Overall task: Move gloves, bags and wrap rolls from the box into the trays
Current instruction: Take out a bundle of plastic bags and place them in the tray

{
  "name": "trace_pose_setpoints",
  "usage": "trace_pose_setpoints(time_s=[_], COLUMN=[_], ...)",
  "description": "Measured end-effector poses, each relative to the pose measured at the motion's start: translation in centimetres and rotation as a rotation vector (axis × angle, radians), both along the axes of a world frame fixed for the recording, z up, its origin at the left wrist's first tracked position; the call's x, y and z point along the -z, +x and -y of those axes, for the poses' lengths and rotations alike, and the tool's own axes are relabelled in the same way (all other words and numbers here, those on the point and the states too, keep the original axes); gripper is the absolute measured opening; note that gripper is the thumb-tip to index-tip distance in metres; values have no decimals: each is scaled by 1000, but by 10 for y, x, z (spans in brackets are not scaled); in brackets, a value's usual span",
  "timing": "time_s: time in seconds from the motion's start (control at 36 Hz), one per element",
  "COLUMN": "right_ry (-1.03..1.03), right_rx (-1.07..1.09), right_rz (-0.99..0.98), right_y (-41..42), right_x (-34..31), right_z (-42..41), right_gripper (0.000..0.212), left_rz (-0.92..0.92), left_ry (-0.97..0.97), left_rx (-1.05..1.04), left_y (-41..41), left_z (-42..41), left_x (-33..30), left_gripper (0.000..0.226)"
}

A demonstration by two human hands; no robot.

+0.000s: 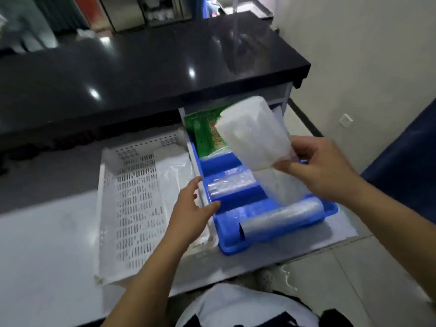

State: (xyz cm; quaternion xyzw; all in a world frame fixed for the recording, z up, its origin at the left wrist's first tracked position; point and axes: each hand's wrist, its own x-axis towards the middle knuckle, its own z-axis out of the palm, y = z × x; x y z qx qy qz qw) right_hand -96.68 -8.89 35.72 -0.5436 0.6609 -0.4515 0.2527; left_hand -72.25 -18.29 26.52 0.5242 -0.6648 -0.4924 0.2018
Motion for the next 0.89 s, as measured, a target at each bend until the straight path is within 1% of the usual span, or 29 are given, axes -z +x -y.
trace_pose_setpoints(time_s=[0.03, 0.06, 0.11, 0.17, 0.22, 0.28, 0.33, 0.44, 0.5, 0.61, 0.69, 0.75, 0.78, 0.83, 0.89], right_ry=[0, 0, 4, -11, 12, 81, 112, 138, 161, 192, 261, 290, 313, 372, 447], right_rx=[-13, -30, -101, -166, -227, -322, -404, -479, -493, -495, -529, -550, -565, -610, -657], right_rz=[-143, -282, -538, -755, -879, -994, -1062, -1149, -1162, -1099, -1041, -1025, -1008, -963, -926], right_y=[-11, -21, -35, -40, -40, -38, -35, -32, -30, -25, -23, -23, -24, -25, -29], right_x=[-2, -3, 1, 13, 30, 49, 69, 102, 112, 114, 105, 103, 101, 96, 90], right_z=[9, 19, 40, 62, 82, 100, 114, 135, 141, 150, 154, 156, 157, 160, 166], right_gripper=[18, 19, 27, 27, 28, 33, 38, 22, 17, 15, 19, 9, 9, 18, 20], left_rz=[53, 81, 90, 114, 114, 98, 81, 61, 61, 50, 40, 40, 41, 48, 60], left_ry=[8, 25, 48, 35, 42, 78, 112, 134, 142, 164, 171, 171, 167, 153, 138], left_rx=[-25, -49, -92, -126, -165, -214, -259, -326, -353, -390, -399, -398, -396, -388, -372], left_y=[-4, -8, -17, -22, -23, -22, -21, -24, -25, -25, -25, -26, -26, -26, -26], left_z=[1, 1, -1, -4, -8, -10, -11, -16, -17, -17, -17, -17, -16, -15, -14], left_x=[4, 8, 15, 19, 21, 23, 25, 23, 22, 21, 21, 21, 22, 23, 24], left_gripper=[75, 77, 71, 68, 69, 71, 74, 73, 71, 70, 69, 68, 67, 67, 67])
